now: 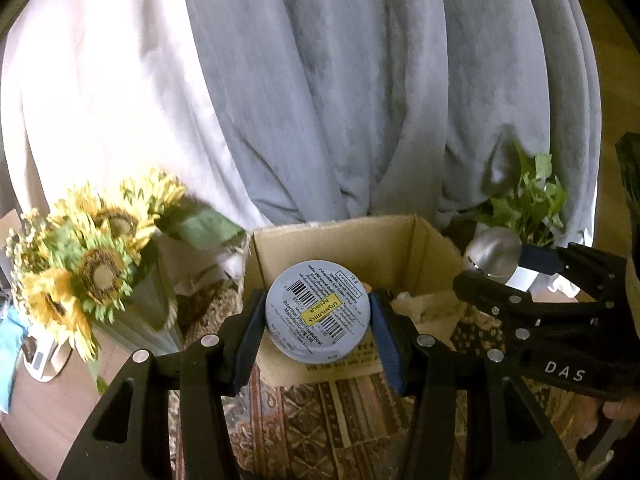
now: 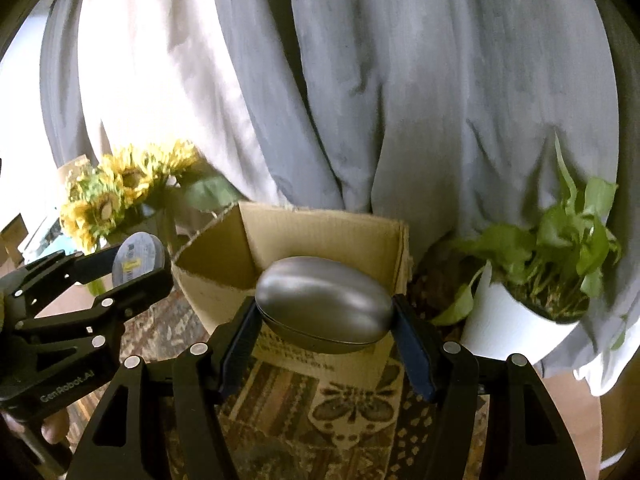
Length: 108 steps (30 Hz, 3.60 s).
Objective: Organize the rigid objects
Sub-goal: 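Lift the tin and egg case and carry both over the box, then open the left tool to drop the tin while the right tool drops the egg case, then withdraw both tools from the box toward the rug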
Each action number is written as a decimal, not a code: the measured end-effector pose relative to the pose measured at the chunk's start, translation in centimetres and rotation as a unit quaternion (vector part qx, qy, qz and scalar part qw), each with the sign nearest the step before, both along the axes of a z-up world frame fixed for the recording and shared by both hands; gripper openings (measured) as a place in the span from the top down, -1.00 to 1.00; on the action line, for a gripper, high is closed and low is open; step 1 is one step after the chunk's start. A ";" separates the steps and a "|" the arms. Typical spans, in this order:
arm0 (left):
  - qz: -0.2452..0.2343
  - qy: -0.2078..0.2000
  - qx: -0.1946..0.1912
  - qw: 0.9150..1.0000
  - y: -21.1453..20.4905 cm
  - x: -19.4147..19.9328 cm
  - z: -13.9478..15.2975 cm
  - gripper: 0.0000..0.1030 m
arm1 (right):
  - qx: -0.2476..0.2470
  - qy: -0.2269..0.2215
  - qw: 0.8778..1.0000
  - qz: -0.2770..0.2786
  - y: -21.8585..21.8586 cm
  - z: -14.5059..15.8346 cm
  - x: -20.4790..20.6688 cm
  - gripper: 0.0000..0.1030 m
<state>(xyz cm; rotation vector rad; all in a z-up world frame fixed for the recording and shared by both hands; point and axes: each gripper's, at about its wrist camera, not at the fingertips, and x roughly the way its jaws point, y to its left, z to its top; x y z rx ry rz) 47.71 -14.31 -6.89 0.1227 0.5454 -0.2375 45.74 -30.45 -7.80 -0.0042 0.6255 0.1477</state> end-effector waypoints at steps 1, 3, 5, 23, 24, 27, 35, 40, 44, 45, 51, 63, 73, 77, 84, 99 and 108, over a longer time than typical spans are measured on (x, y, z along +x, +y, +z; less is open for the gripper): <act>0.000 -0.003 0.000 1.000 0.0 0.1 0.2 0.01 | 0.000 -0.002 1.000 0.000 0.1 0.2 0.1 -0.28; 0.000 -0.008 -0.001 1.000 0.1 0.4 0.6 0.01 | -0.001 -0.007 1.000 0.002 0.3 0.6 0.4 -0.28; 0.000 -0.011 -0.005 1.000 0.2 0.8 1.0 0.01 | 0.000 -0.012 1.000 0.002 0.4 1.0 0.6 -0.28; 0.003 -0.004 -0.009 1.000 0.1 5.8 1.5 0.01 | 0.003 -0.020 1.000 -0.001 0.2 2.5 5.2 -0.28; 0.003 -0.003 -0.008 1.000 0.1 6.1 1.5 0.01 | 0.001 -0.020 1.000 -0.001 0.2 2.5 5.6 -0.28; 0.005 0.002 -0.004 1.000 0.0 7.0 1.3 0.01 | -0.003 -0.017 1.000 -0.001 0.3 2.5 6.4 -0.28; 0.003 0.027 0.010 1.000 -0.2 9.3 -0.2 0.01 | -0.007 0.009 1.000 0.002 0.3 1.2 8.9 -0.28; 0.003 0.044 0.019 0.999 -0.6 10.5 -1.1 0.01 | -0.010 0.028 1.000 0.003 0.1 0.0 10.3 -0.28; 0.004 0.058 0.027 0.998 -0.7 11.4 -2.2 0.01 | -0.014 0.044 0.999 0.005 -0.1 -1.0 11.1 -0.28; 0.004 0.061 0.028 0.998 -0.7 11.5 -2.3 0.01 | -0.016 0.048 0.999 0.005 -0.1 -1.3 11.3 -0.28; 0.004 0.087 0.041 0.995 -0.9 12.7 -4.0 0.01 | -0.028 0.076 0.997 0.013 0.1 -2.7 12.6 -0.28; -0.008 0.140 0.072 0.987 -1.4 14.2 -6.9 0.00 | -0.064 0.126 0.989 0.033 1.0 -5.5 14.2 -0.28; 0.001 0.115 0.077 0.990 -1.6 12.9 -5.8 -0.44 | -0.077 0.119 0.990 0.020 0.7 -5.1 13.8 -0.37; 0.021 0.102 0.076 0.992 -1.1 11.7 -5.0 -0.75 | -0.069 0.112 0.991 0.014 0.3 -4.7 13.1 -0.38; 0.062 0.064 0.084 0.992 0.2 8.8 -3.5 -1.00 | -0.070 0.087 0.994 -0.002 0.4 -3.3 11.3 -0.48; 0.113 0.042 0.059 0.991 4.4 1.1 -1.2 -1.00 | -0.057 0.034 0.998 0.020 3.5 -0.2 5.0 -0.55; 0.159 0.034 0.056 0.985 7.0 -4.0 -0.6 -1.00 | -0.033 0.018 0.997 0.063 6.4 0.6 1.2 -0.55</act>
